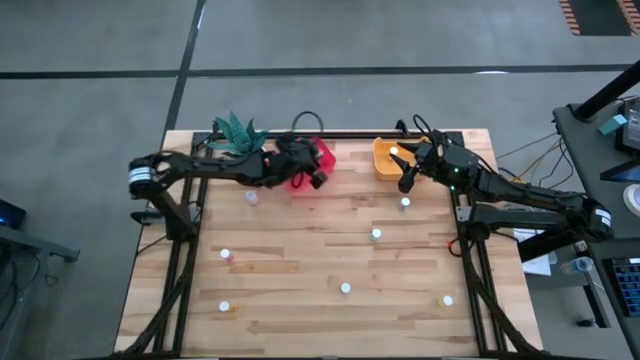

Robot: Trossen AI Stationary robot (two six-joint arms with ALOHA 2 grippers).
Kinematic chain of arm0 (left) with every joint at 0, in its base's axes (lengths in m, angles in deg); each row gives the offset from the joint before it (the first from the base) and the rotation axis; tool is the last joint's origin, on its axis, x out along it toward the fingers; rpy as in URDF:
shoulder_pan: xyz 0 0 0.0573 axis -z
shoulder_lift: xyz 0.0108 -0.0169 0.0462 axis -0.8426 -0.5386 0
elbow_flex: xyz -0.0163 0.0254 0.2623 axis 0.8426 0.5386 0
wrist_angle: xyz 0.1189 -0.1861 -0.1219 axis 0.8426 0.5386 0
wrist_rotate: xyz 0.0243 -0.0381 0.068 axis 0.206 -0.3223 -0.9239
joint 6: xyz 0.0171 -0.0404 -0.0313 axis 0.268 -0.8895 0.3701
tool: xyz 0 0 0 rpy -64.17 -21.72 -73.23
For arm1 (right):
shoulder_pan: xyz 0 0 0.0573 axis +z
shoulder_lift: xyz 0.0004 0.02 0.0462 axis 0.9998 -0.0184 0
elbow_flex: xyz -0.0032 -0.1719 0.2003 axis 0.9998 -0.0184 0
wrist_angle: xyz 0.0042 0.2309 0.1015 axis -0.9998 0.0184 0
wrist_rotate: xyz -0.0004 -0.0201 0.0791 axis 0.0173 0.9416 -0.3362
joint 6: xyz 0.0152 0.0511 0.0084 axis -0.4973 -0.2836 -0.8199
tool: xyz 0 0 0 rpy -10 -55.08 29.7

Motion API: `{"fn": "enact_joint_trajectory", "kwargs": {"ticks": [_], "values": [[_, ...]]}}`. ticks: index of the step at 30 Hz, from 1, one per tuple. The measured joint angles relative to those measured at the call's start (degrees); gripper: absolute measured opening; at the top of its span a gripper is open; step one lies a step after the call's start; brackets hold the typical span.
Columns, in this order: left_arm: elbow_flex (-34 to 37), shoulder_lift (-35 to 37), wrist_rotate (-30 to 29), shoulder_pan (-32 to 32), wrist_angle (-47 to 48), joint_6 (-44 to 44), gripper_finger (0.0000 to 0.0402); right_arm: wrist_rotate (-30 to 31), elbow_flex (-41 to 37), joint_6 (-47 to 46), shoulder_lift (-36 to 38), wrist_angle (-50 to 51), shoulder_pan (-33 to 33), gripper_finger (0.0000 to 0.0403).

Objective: Pick and place medicine bottles into bin by pill shape (circle, oval)
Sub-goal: Put the red tablet bottle into the pink bin

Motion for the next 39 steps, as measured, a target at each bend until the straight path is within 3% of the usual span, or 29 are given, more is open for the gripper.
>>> {"fn": "enact_joint_trajectory", "kwargs": {"ticks": [5,12,30,39], "values": [[7.33,3.72,-3.66,-2.15,-3.29,-6.8,0.0097,-0.01,0.0,-0.11,-0.49,-0.53,0.0,0.0178],[11.6,2.62,-3.87,-3.33,-5.41,-9.49,0.0096,0.0,0.0,-0.34,-0.98,-0.6,0.0,0.0178],[12.52,-5.93,-5.86,-4.91,-13.63,-10.98,0.0097,0.0,0.0,-0.07,-1.92,-0.9,0.0,0.0178],[12.52,-7.34,-7.36,-5.17,-14.62,-11.03,0.0129,0.0,0.0,-0.04,-1.93,-0.88,0.0,0.0178]]}}
